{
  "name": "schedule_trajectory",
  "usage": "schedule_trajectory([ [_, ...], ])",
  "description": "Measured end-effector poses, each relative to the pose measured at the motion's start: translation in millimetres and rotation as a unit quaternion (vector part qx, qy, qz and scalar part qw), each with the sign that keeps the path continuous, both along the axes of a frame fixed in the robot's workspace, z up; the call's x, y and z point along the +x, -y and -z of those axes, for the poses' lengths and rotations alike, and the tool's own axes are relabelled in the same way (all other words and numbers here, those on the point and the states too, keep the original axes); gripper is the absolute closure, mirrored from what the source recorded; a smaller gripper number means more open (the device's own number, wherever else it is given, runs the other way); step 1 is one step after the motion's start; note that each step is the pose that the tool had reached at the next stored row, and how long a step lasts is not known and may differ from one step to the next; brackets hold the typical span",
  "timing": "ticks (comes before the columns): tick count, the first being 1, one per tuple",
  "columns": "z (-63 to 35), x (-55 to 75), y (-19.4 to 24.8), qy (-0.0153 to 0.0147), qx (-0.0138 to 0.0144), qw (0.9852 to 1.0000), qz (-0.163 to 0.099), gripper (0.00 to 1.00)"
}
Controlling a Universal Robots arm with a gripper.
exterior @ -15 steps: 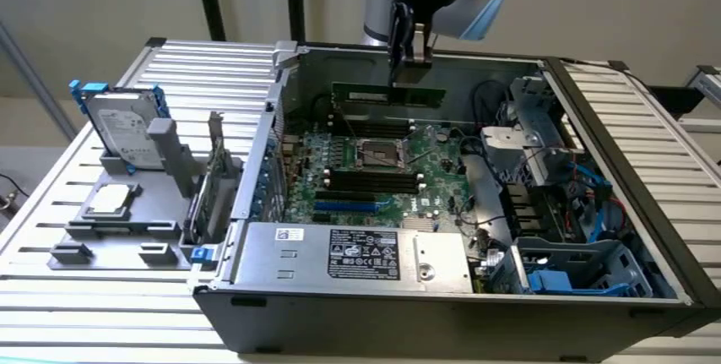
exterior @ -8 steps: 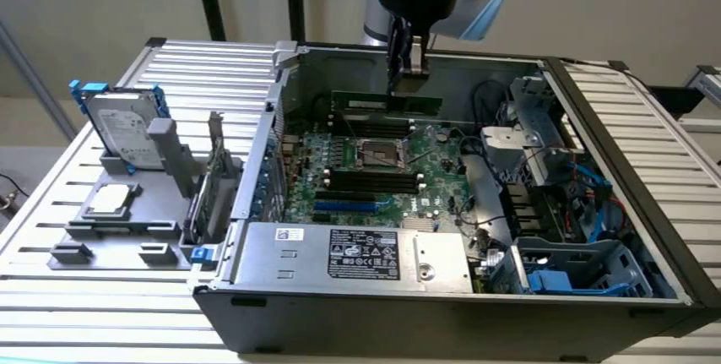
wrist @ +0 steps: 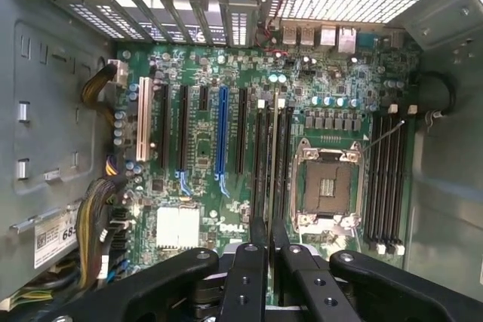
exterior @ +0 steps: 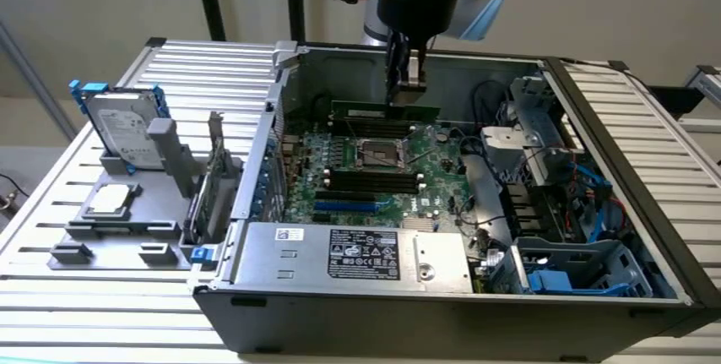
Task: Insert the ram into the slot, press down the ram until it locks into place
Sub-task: 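Insert the ram into the slot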
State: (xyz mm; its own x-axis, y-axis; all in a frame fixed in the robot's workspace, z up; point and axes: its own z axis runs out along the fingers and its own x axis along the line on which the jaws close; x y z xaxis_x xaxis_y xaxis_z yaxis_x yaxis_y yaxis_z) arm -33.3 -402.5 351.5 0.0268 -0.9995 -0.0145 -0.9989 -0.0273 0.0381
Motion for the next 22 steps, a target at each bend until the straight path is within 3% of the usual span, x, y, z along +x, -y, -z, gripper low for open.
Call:
schedule_trajectory([
  [22, 40.0, 0.0, 0.1, 0.0, 0.0, 1.0, 0.0, 0.86],
])
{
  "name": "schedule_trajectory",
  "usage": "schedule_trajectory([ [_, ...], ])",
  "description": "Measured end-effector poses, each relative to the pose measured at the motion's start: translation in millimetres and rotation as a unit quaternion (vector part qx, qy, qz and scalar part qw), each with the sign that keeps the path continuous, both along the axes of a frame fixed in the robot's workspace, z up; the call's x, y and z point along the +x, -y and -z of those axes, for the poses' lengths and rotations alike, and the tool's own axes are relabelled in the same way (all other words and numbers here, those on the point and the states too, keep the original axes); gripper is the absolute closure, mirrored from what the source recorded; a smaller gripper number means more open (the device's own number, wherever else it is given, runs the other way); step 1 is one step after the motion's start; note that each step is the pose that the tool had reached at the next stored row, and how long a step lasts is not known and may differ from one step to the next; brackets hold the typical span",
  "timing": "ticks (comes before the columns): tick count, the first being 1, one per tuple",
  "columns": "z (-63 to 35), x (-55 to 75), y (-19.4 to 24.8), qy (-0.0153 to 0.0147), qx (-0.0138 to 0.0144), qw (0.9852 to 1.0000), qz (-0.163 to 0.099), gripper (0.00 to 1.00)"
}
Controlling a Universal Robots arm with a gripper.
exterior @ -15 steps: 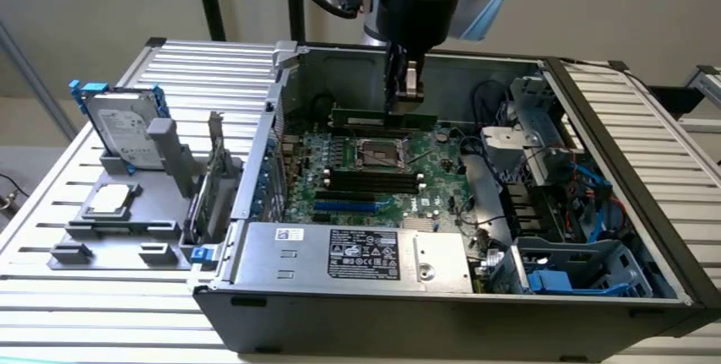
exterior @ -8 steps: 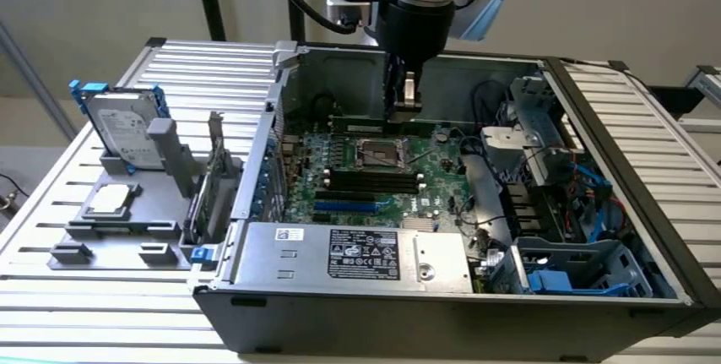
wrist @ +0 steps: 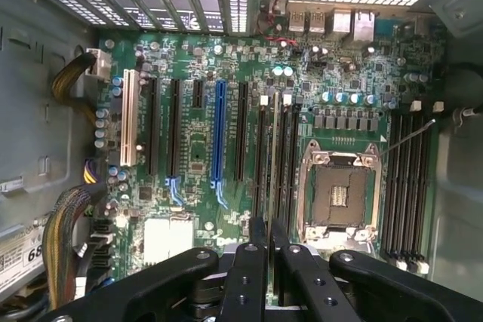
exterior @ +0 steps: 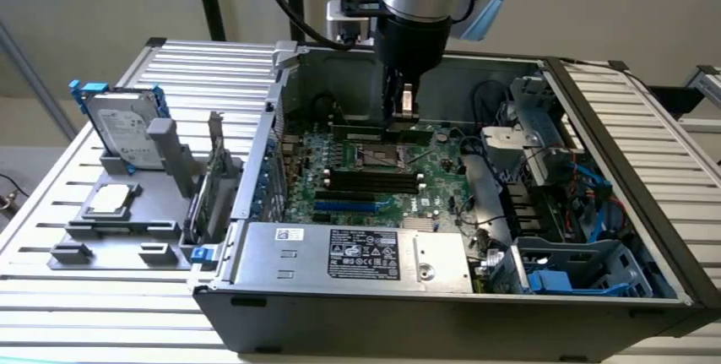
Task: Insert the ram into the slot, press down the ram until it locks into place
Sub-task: 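Insert the ram into the slot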
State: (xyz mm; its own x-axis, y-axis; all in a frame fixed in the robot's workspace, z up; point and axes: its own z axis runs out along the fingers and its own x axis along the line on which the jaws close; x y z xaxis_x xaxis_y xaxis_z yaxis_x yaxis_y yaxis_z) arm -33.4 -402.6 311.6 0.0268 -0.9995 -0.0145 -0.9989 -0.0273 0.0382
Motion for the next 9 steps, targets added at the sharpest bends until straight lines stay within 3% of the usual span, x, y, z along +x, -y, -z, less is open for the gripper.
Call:
schedule_trajectory([
  [9, 16.4, 0.0, 0.8, 0.0, 0.0, 1.0, 0.0, 0.86],
])
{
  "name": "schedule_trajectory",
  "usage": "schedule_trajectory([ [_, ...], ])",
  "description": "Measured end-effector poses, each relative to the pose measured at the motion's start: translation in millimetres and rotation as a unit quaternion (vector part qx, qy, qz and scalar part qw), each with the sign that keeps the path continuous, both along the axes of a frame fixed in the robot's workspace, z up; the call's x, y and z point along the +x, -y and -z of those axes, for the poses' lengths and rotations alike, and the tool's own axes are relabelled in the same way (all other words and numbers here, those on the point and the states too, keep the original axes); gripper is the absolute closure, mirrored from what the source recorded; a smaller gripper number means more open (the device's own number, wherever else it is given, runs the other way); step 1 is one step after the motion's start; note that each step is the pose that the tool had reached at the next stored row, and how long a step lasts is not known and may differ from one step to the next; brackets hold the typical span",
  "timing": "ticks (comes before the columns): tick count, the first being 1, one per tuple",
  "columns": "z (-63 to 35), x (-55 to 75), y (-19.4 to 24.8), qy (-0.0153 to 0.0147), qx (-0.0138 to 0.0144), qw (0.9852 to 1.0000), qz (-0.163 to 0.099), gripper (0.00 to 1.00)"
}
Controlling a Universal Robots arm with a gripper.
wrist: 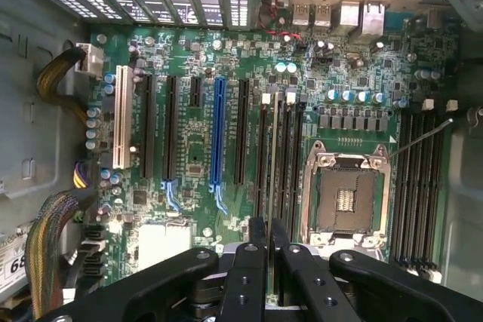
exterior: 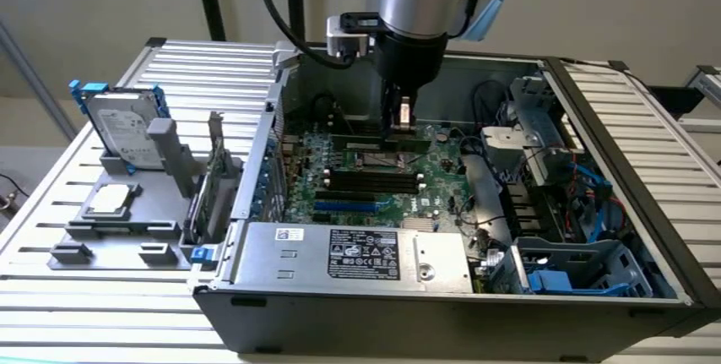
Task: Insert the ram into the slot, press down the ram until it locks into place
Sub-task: 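Insert the ram into the slot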
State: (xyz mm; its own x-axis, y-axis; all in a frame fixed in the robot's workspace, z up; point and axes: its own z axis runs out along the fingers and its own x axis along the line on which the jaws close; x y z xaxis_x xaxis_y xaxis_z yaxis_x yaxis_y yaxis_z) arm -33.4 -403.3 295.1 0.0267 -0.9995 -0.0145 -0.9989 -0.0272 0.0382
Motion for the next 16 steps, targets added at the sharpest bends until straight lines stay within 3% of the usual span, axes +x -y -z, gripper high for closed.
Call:
schedule_trajectory([
  [16, 29.0, 1.2, 5.6, 0.0, 0.0, 1.0, 0.007, 0.86],
])
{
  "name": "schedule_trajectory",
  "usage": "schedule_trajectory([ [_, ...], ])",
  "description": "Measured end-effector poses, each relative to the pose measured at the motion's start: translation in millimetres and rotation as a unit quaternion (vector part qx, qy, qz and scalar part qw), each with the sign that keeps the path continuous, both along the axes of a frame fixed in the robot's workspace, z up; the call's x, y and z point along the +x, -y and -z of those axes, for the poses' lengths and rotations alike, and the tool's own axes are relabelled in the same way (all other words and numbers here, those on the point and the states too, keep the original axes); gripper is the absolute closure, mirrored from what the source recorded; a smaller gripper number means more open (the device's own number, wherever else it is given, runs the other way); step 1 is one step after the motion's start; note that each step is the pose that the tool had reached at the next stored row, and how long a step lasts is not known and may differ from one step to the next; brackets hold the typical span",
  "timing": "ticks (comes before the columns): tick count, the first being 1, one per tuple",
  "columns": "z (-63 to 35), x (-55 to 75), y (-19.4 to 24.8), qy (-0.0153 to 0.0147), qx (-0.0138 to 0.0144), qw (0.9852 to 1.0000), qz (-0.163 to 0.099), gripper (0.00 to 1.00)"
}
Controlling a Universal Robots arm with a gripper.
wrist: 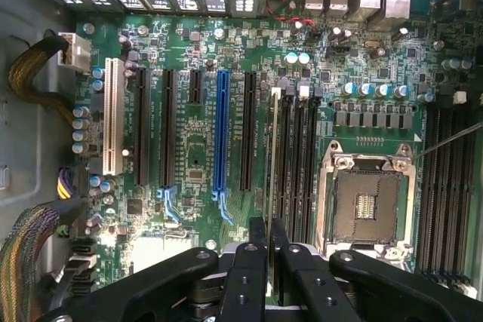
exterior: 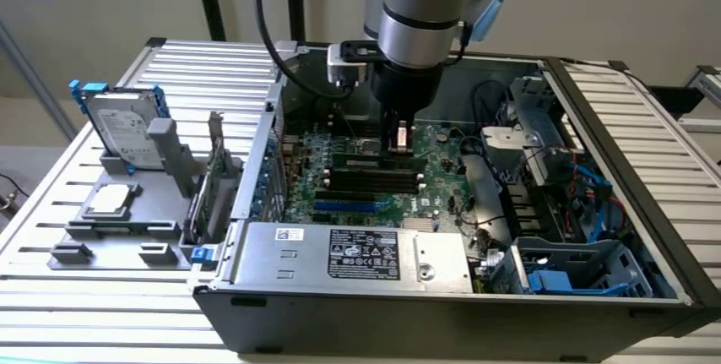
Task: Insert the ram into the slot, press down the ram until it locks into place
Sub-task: 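Insert the ram into the slot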
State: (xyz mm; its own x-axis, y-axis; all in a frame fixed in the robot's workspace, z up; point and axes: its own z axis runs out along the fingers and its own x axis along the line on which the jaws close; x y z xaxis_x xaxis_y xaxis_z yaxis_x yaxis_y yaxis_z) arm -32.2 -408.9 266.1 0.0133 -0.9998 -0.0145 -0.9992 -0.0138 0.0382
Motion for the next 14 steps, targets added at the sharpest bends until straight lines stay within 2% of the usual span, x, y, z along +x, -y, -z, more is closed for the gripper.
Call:
schedule_trajectory([
  [8, 14.7, 0.3, -0.4, 0.0, 0.0001, 1.0, 0.0, 0.86],
  [14, 25.5, 0.2, -3.8, 0.0, 0.0001, 1.0, 0.0, 0.86],
])
